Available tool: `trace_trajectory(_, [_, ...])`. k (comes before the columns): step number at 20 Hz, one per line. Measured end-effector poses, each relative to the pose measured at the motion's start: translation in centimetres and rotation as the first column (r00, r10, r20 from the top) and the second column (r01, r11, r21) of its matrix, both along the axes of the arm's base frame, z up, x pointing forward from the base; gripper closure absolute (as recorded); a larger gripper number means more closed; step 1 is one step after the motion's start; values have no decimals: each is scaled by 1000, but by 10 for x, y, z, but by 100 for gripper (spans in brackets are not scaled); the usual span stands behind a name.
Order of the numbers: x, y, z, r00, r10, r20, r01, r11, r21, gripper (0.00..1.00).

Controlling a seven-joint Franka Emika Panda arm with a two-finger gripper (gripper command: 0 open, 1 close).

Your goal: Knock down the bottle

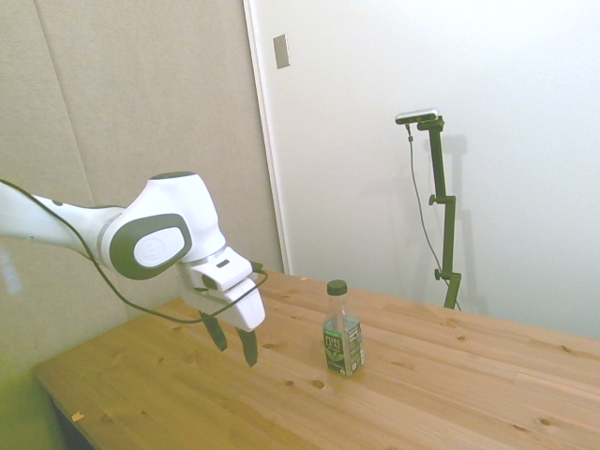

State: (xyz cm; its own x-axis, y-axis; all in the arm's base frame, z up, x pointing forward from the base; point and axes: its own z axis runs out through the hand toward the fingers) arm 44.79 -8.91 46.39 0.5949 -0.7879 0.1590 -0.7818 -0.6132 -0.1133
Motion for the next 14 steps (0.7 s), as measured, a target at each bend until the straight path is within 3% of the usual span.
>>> trace_trajectory(7, [33,-49,26,998,-60,37,61,998,-35,100])
trace_trajectory(14, [66,-76,28,994,-97,41,99,994,-39,100])
